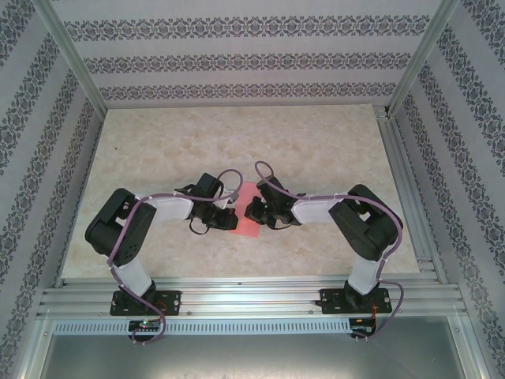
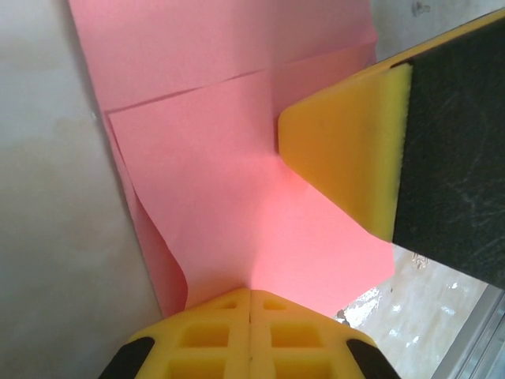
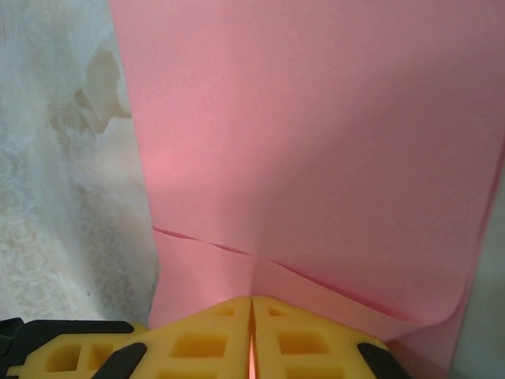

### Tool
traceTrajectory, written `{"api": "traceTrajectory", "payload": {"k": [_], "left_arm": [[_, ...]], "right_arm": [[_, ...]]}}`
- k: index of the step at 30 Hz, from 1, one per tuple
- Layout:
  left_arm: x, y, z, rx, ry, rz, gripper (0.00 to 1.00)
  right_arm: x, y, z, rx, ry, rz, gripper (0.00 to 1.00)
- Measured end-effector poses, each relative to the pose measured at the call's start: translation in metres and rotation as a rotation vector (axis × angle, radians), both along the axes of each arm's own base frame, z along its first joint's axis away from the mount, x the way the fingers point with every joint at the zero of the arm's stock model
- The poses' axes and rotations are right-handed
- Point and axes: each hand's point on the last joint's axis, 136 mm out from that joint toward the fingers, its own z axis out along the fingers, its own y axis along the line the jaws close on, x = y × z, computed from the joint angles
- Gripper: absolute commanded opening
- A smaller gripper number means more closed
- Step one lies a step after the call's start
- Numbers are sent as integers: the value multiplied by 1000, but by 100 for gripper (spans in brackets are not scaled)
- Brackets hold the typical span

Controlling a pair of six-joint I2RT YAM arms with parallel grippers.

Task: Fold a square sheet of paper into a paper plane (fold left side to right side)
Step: Fold the triangle a second time at the center of the table.

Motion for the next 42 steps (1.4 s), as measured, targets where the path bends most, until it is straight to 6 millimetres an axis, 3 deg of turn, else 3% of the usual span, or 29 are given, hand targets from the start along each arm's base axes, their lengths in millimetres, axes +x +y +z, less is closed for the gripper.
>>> {"api": "traceTrajectory", "payload": {"k": [5,13,21,42], "left_arm": [[0,0,0,-9,-13,0,2],[-1,0,0,-16,-25,0,1],[0,0,0,-16,-27,0,1],[0,1,-1,-5,-39,2,1]], "right_arm": [[-2,-10,7,-50,-22,7,11],[-1,-7,44,-13,-115,-9,7],[-22,10,22,-14,-62,-10,5],[-20,18,8,18,-12,-68,4]]}}
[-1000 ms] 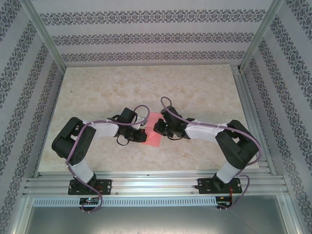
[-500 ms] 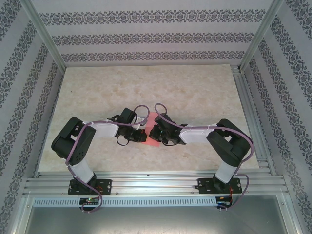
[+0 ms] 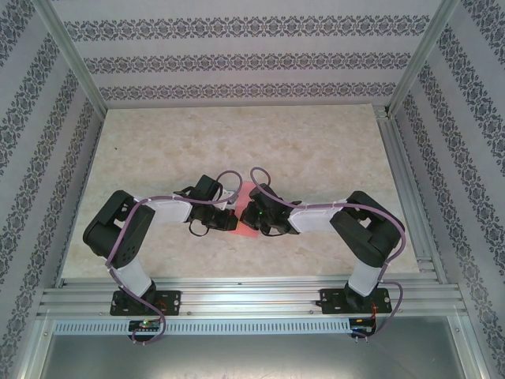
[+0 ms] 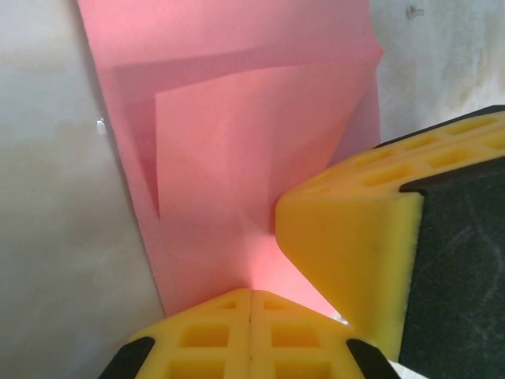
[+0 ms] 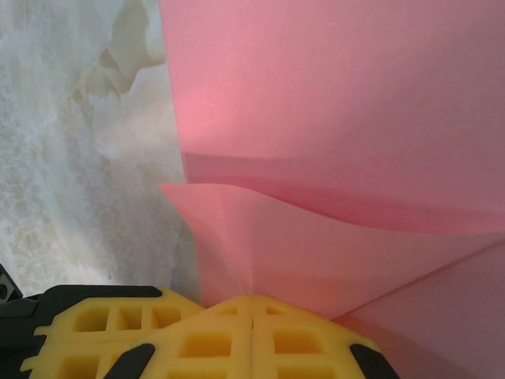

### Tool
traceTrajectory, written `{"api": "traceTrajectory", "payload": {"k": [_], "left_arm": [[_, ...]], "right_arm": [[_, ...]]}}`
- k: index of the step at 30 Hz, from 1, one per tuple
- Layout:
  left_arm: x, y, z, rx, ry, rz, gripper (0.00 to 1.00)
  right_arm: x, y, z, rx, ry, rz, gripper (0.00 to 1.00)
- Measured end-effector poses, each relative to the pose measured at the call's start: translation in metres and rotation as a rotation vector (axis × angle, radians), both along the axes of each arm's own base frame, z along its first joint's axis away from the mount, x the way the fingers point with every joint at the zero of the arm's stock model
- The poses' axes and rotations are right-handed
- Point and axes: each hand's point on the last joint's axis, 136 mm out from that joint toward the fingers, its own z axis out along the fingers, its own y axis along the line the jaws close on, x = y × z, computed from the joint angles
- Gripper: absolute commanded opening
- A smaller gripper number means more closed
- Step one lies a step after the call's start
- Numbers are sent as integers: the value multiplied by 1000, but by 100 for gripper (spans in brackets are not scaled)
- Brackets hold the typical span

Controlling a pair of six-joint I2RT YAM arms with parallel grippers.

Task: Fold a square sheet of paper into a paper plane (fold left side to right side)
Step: Fold the triangle a second time at the center of the table.

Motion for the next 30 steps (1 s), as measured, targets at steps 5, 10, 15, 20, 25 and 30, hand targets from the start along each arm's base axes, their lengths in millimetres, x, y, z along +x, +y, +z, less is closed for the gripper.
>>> {"api": "traceTrajectory", "payload": {"k": [5,10,15,20,25,30], "left_arm": [[0,-1,0,1,-2,-3,0],[-1,-2,0,3,-10,-6,0],[-1,-5,0,-1,-24,-13,0],[0,-7,0,1,-38,-16,0],[0,-7,0,1,-40,-16,0],[0,-7,0,5,-44,-17,0]], "right_arm": [[2,-5,-3,-45,-26,17,4],[5,-12,-7,-97,-66,54,5],[8,-16,-7,-104,-92,82,5],[20,-35,-7,-128,-112,68,6],[39,-63,-6,-155,-127,24,6],[54,-95,-4,-203,-142,-29,7]]}}
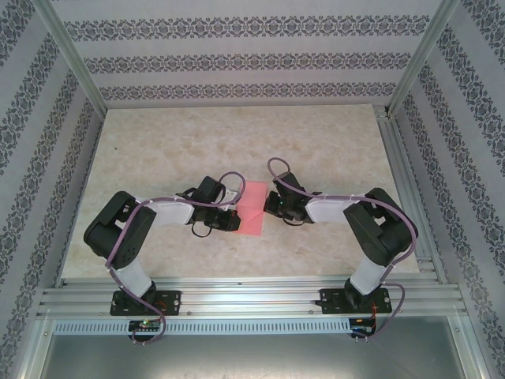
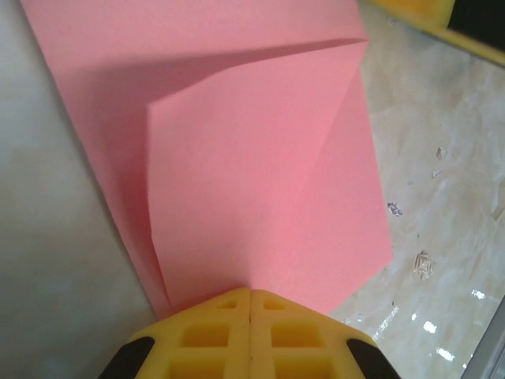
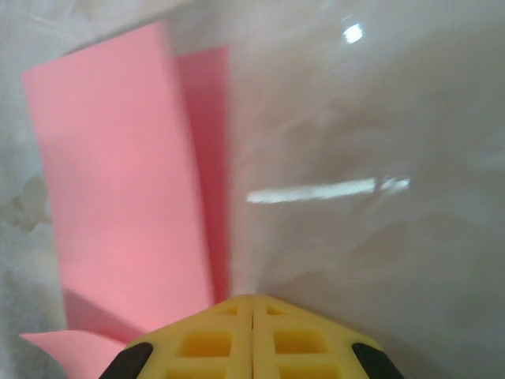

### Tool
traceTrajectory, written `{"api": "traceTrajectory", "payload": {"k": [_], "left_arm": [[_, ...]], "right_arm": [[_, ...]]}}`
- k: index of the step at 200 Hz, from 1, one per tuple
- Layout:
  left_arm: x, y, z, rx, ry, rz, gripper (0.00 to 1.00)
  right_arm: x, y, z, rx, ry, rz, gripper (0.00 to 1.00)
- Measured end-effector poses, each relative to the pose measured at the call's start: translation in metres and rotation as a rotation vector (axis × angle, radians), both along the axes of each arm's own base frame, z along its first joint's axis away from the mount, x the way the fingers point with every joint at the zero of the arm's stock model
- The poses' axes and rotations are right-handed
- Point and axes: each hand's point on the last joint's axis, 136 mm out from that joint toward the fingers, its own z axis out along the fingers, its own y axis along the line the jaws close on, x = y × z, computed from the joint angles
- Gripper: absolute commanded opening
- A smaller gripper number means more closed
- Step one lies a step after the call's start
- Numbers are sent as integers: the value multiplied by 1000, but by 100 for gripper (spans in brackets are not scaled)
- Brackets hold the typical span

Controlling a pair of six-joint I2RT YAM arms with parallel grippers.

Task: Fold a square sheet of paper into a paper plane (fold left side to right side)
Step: Fold the triangle a second time at the center of the table.

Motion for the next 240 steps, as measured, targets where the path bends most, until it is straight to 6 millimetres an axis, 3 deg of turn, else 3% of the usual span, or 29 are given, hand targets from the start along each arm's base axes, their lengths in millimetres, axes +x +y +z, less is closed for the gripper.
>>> {"api": "traceTrajectory", "payload": {"k": [26,46,61,97,126,166,196,240], "left_arm": [[0,0,1,1,-4,0,0],[0,0,1,3,-7,1,0],[0,0,1,5,-7,1,0],[0,1,2,14,-14,3,0],[-1,2,2,16,-13,4,0],[-1,2,3,17,-17,5,5],[-6,7,8,18,-17,19,4],[-5,-2,47,-84,-52,40,0]], "right_arm": [[-2,-14,20,-39,-32,-10,9],[-5,4,45,0,-76,32,8],[-10,21,51,45,-79,54,8],[-28,57,27,109,-3,92,8],[-31,59,-2,89,58,85,8],[-24,62,-2,110,44,78,8],[-24,62,-3,114,42,80,7],[-25,61,-3,120,35,81,8]]}}
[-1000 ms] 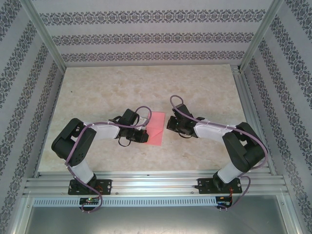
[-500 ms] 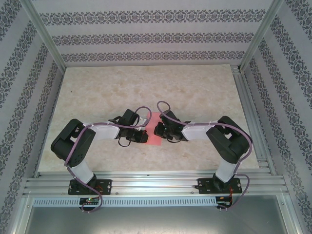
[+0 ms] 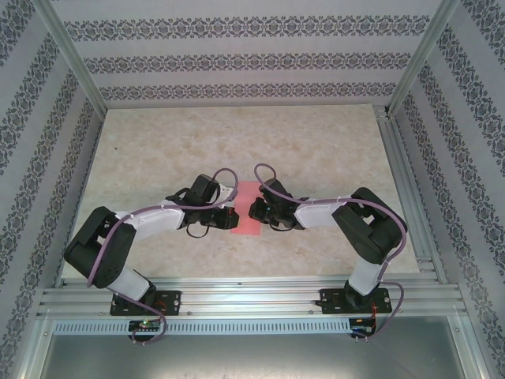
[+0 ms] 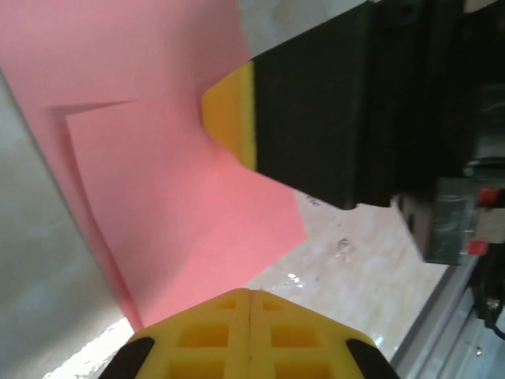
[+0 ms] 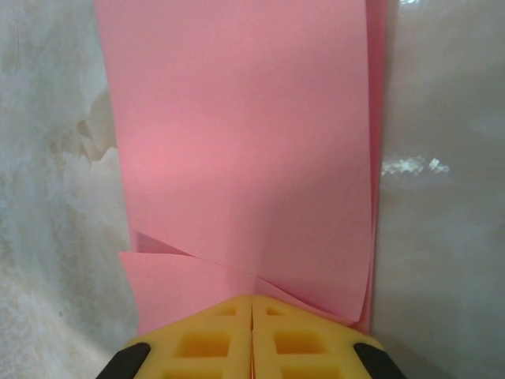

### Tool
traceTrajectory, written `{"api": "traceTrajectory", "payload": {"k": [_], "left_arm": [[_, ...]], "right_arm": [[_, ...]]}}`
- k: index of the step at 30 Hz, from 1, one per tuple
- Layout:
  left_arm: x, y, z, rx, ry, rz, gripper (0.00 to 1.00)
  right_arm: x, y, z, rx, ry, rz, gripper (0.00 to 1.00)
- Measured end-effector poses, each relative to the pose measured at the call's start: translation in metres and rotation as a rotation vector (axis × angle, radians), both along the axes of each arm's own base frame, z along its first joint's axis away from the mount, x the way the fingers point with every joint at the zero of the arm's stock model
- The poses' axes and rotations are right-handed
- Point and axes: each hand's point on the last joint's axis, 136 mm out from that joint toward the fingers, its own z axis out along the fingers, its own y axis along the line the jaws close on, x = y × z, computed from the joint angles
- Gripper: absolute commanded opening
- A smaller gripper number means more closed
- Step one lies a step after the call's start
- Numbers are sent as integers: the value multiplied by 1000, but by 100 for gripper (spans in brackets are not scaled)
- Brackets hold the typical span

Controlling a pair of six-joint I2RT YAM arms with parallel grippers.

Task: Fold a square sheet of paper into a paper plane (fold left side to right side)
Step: Fold the triangle a second time at the center of the table.

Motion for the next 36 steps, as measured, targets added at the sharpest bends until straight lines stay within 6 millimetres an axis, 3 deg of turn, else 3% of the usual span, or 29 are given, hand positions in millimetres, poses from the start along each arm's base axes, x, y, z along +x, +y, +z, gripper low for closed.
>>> {"api": "traceTrajectory", "payload": {"k": [4,18,25,36], "left_arm": [[-3,-6,-1,-31,34,-13,0],[9,-21,-39,-23,134,-21,0],[8,-17,-44,-24,118,10,0],[-11,5,-45,-32,98,90,0]], "right_arm": [[0,0,0,0,0,0,8],[0,0,0,-2,0,3,8],[-1,1,0,-11,-1,15,8],[-10,5,-1,-14,23,49,8]]}}
